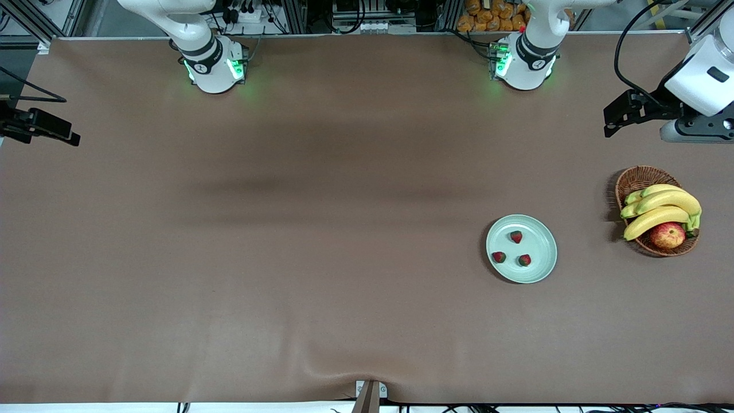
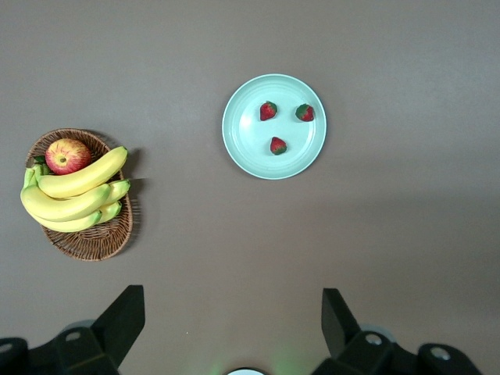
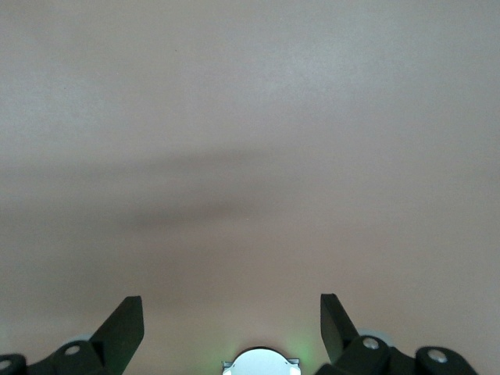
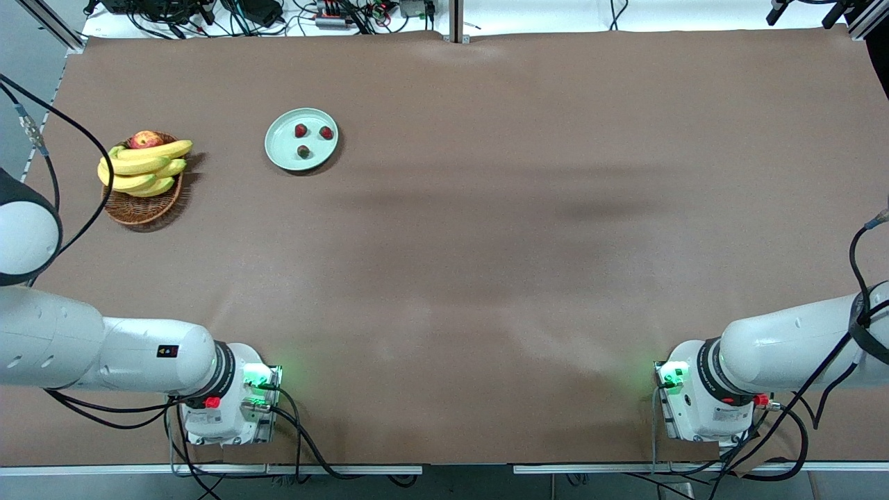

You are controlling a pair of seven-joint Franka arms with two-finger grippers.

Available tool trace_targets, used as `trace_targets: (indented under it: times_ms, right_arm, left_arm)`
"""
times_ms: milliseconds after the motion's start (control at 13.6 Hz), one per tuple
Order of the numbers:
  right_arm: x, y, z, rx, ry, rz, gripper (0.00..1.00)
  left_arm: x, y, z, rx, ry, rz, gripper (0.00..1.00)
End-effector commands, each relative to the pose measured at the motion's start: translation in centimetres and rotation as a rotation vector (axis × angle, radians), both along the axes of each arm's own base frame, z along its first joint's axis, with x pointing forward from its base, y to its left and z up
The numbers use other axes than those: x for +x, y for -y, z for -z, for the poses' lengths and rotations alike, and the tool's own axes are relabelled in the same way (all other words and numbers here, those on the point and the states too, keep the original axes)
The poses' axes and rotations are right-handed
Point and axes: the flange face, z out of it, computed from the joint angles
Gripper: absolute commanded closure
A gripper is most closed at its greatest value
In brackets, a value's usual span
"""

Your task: Collect all strawberries into plate

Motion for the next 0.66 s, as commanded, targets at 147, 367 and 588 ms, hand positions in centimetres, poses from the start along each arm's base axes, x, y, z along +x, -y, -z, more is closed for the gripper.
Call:
trace_targets:
  times_ms: [147,367,588]
  right_arm:
    - [-0.20,0.03,-0.44,-0.006,0.009,0.017,0.00]
    - [-0.08,-0.05,-0.29,-0.007,0.007,0.015,0.00]
    - [-0.08,-0.05,-0.29,-0.007,0.007,0.015,0.00]
  left_arm:
    - [-0.18,0.57,-0.39,-0.022,-0.010,0.028,0.00]
    - [-0.27,1.06,-0.39,-0.022,-0.010,0.035,0.00]
    - [-0.33,1.14,-0.40,-0.022,-0.010,0.032,0.00]
